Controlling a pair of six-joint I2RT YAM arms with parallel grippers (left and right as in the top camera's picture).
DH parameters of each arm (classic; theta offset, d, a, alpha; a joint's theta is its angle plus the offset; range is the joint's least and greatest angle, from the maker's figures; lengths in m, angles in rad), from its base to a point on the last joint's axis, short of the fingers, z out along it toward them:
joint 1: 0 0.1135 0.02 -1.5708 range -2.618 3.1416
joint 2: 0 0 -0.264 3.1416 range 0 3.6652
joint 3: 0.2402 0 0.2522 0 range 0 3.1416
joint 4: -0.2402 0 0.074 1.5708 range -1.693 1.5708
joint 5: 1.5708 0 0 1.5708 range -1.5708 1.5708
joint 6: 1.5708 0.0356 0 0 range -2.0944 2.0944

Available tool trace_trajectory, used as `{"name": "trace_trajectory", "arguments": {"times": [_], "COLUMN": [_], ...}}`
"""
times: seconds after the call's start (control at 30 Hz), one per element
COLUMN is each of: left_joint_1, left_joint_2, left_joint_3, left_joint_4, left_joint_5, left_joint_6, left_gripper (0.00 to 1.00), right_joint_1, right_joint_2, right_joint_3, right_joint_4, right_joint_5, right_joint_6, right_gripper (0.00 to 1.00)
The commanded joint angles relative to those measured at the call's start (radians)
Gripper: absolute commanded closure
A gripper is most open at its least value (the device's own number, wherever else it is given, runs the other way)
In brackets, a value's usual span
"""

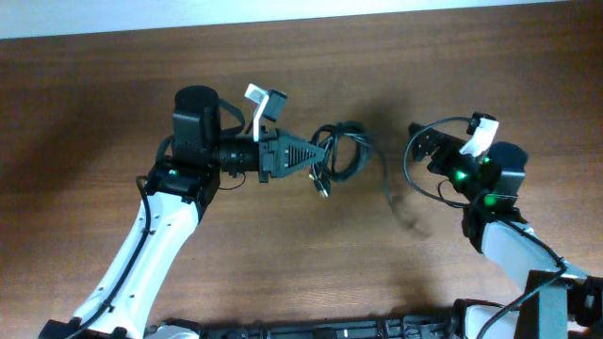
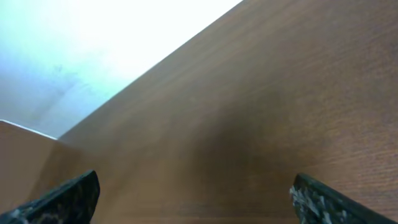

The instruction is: Untangle cables

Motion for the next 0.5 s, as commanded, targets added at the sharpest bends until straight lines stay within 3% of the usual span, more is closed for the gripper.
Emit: {"name": "trace_trajectory", "arguments": {"times": [0.0,0.1,0.27,0.37,0.47], "left_joint_1": [0.001,0.000,0.000,0.000,-0.015], "left_joint_2": [-0.027,-0.027,-0.027,-0.027,-0.027], "left_joint_3": [0.012,0.012,0.012,0.012,0.012], "left_joint_4": [0.005,0.005,-0.002,-0.140,-0.285], "left_joint_5": [-0.126,-0.142,-0.066,-0.060,-0.059], "left_joint_6": [0.005,0.006,0.252,0.404,0.523], "left_gripper": [1.00,1.00,1.00,1.00,1.00], "right_joint_1": [-0.099,-0.142,0.024,0.108,0.156], "right_joint_2": [0.002,0.002,0.002,0.002,0.002], "right_joint_3": [-0.008,-0.008,-0.008,-0.008,0.001], "right_joint_4": [0.010,0.068,0.381,0.593,0.575], "right_joint_5": [-0.373,-0.582,-0.691,-0.675,-0.661], "right_joint_6": [-0.031,-0.033,-0.032,-0.032,-0.025], "right_gripper": [0.01,0.01,0.02,0.01,0.00]}}
